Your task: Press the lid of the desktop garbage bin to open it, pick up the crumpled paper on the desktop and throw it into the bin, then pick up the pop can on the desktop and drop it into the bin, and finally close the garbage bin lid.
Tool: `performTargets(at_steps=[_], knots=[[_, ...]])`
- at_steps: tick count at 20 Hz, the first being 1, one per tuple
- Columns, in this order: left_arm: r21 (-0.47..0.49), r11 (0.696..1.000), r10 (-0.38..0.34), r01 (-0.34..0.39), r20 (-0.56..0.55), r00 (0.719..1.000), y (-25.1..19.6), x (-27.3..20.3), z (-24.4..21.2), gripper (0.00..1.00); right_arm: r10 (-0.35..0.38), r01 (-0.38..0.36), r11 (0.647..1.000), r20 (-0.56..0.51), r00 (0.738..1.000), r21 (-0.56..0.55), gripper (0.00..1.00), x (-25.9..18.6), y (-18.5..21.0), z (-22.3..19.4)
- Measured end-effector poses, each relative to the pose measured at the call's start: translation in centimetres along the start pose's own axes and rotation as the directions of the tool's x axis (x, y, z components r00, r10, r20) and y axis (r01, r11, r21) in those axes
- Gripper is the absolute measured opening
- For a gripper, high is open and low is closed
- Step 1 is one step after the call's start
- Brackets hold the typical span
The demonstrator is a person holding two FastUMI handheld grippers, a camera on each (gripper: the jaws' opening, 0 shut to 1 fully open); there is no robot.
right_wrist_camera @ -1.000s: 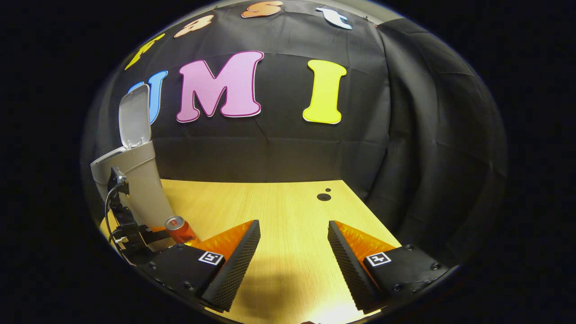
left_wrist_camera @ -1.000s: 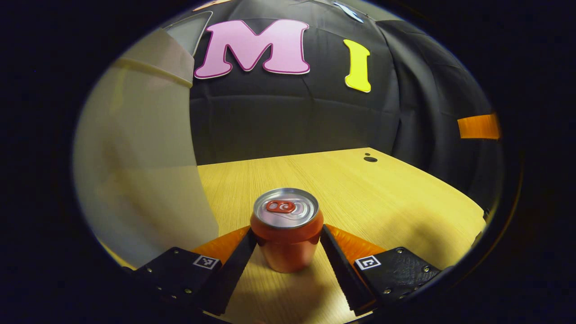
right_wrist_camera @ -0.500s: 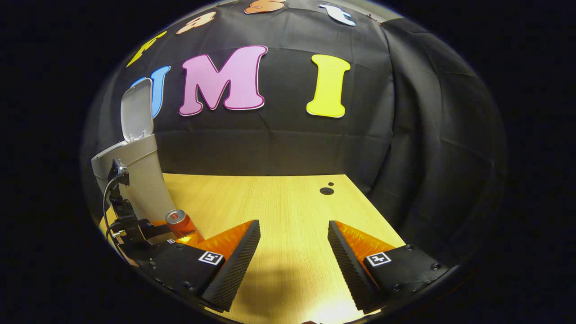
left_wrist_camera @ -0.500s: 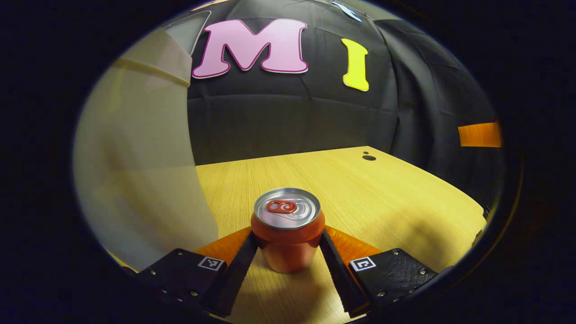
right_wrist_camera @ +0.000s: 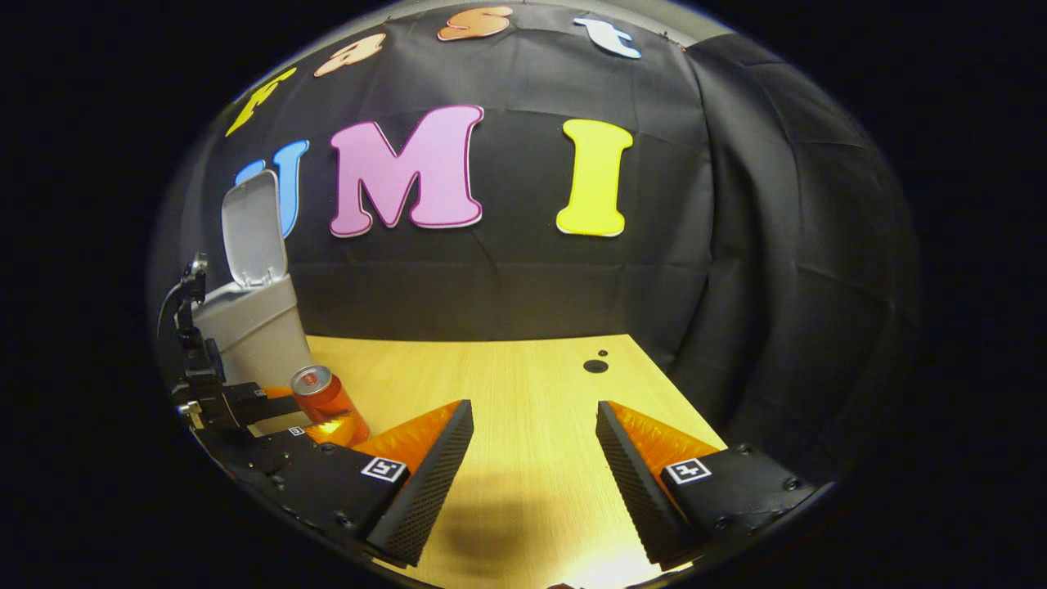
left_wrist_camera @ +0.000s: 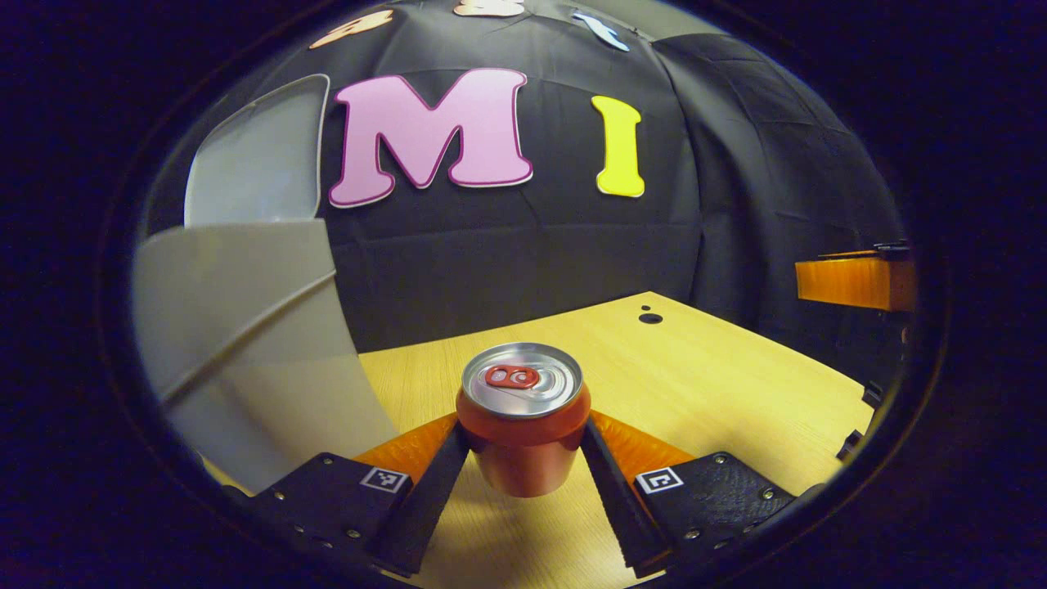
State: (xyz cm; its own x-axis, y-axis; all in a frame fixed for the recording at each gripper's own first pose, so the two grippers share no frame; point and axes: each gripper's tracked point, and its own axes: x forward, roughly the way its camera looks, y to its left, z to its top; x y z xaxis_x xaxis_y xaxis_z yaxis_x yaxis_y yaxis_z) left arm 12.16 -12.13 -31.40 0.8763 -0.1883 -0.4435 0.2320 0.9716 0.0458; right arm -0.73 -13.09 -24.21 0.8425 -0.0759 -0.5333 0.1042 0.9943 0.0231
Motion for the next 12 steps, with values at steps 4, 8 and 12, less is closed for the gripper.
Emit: performTargets(at_steps=[4,8,12], knots=[[-0.019,1.0,-0.018,0.019,0.048,0.999,-0.6,-2.6,4.8,0.86,0.001,-0.001,1.0,0.003,1.0,-0.027,0.98,-2.0,0.3,1.3],[-0.005,1.0,-0.02,0.021,0.1,0.995,-0.4,-5.2,9.3,0.85,-0.006,0.006,0.999,0.009,1.0,-0.033,0.98,-3.8,0.2,3.0],[0.004,1.0,0.017,-0.018,0.135,0.991,1.1,-7.5,13.2,0.85,-0.009,0.01,0.999,0.035,0.999,-0.043,0.98,-5.4,0.4,5.4]])
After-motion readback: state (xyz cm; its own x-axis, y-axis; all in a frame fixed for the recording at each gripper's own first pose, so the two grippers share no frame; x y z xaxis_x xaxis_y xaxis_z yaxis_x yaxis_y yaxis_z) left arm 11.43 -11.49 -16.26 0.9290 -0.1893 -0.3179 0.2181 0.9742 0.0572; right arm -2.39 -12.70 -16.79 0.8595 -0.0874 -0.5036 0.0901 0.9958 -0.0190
